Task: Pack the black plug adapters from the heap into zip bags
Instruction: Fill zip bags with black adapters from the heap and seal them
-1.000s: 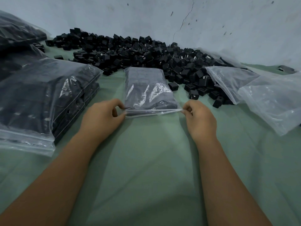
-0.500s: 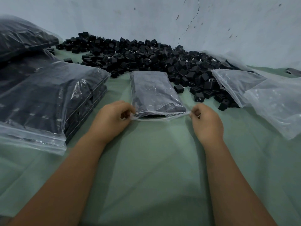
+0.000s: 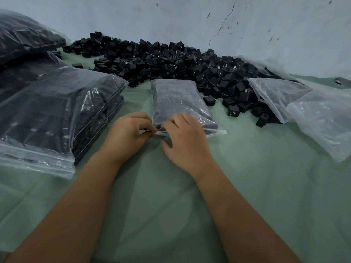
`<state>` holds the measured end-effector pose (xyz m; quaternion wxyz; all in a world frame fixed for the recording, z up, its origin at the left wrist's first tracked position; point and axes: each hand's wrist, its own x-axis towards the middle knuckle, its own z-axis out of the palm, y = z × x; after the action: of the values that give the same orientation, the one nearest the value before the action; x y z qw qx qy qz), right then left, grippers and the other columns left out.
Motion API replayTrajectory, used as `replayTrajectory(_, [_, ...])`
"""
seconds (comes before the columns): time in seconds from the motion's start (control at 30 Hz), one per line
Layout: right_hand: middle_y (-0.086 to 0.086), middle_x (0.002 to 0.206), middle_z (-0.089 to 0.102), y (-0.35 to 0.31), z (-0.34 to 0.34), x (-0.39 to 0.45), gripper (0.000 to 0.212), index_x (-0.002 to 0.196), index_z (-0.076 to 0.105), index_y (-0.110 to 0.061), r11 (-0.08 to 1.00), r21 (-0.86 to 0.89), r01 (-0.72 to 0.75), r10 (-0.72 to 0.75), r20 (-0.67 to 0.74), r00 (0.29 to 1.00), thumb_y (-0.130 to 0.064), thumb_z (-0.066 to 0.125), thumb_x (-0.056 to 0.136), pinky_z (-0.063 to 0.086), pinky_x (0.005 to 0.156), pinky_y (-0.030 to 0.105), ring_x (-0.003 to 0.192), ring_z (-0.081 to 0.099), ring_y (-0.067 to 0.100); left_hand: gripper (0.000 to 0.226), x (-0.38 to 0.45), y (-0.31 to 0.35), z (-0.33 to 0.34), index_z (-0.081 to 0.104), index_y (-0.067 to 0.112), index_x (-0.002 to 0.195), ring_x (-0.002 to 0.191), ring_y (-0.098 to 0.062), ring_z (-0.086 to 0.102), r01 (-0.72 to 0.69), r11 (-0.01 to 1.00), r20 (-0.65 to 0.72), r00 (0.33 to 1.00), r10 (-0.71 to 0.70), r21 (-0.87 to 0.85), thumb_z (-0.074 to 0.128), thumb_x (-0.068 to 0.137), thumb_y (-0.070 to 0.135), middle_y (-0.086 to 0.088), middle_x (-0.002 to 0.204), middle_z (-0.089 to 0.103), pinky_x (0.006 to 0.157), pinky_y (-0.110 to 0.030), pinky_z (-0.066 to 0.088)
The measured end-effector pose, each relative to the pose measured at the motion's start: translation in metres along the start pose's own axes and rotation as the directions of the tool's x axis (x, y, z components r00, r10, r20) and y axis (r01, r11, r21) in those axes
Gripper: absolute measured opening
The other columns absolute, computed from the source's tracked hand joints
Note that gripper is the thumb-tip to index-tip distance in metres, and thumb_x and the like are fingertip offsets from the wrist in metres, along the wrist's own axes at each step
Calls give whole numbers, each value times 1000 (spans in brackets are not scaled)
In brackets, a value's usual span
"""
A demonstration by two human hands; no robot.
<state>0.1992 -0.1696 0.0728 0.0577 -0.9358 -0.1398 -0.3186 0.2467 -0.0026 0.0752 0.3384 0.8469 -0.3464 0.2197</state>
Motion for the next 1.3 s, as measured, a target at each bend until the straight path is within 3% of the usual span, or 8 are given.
replayTrajectory(0.13, [3, 78, 58, 3, 7, 2, 10, 77, 63, -12, 996, -89, -26, 21, -57, 998, -7, 71, 73, 45, 69, 31, 76, 54, 22, 9, 0, -1, 1, 74, 7, 76, 74, -18, 61, 18, 1000, -12, 1000, -18, -5, 80, 76, 2, 2, 79, 64, 70, -42, 54])
replayTrajectory(0.43, [5, 65, 56, 2, 5, 1, 24, 64, 60, -10, 999, -32, -4, 2, -66, 998, 5, 78, 57, 45, 58, 30, 64, 55, 24, 4, 2, 6, 9, 74, 4, 83, 83, -28, 60, -34, 998, 38, 999, 32, 54, 77, 81, 6, -6, 85, 65, 73, -46, 52])
replayTrajectory(0.83, [7, 87, 58, 16, -1, -5, 8, 86, 64, -9, 984, -24, -176, 177, 45, 983, -5, 62, 78, 43, 78, 37, 87, 53, 28, 8, 2, 2, 8, 75, 0, 79, 80, -30, 61, -12, 998, -2, 1000, 12, 55, 80, 78, 6, -11, 80, 66, 71, -39, 50])
replayTrajectory(1.13, [7, 85, 59, 20, -1, -7, 3, 83, 64, -8, 975, 29, -220, 217, 65, 974, -7, 64, 80, 42, 78, 36, 87, 53, 28, 11, 3, 8, 13, 67, -2, 81, 82, -34, 58, -41, 988, 17, 999, 39, 152, 74, 84, 5, -15, 82, 62, 73, -40, 46])
replayTrajectory(1.3, [7, 84, 59, 20, -1, -7, 4, 82, 64, -8, 974, 63, -216, 213, 54, 976, -10, 62, 83, 40, 75, 34, 85, 52, 27, 12, 3, 10, 13, 71, 1, 80, 79, -33, 59, -88, 981, 62, 995, 78, 172, 81, 76, 6, -13, 81, 64, 71, -40, 50])
